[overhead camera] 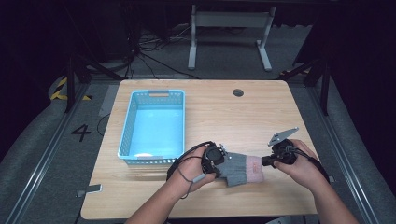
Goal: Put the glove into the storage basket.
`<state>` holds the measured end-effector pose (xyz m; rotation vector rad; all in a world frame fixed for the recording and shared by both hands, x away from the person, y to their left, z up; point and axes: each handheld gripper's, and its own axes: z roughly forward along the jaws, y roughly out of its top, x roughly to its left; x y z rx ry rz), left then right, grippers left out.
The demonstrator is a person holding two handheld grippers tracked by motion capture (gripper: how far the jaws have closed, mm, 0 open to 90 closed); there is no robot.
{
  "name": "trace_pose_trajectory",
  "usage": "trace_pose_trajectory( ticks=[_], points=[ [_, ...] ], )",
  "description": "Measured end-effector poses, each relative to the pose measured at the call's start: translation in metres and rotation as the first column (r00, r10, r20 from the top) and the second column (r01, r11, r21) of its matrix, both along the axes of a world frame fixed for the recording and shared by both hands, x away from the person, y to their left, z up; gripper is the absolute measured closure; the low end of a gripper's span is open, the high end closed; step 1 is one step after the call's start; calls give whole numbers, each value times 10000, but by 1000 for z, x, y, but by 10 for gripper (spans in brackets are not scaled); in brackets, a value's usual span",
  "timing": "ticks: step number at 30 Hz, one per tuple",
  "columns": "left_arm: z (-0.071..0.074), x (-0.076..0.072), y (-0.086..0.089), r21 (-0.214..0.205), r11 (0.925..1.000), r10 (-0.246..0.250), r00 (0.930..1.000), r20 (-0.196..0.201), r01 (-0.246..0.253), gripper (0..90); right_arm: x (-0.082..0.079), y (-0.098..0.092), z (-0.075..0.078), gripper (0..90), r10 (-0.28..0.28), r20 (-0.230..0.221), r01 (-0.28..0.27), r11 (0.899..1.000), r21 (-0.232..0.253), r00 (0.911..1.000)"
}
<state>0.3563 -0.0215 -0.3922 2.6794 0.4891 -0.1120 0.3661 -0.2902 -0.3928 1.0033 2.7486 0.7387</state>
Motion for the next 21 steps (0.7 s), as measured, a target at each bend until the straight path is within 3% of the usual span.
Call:
trace_pose_trajectory(
  ticks=[21],
  points=[
    [-25, 11, -4, 322, 9995, 98, 9965, -834, -72, 856, 10, 1, -22, 871, -87, -318, 81, 9998, -198, 9995]
  ],
)
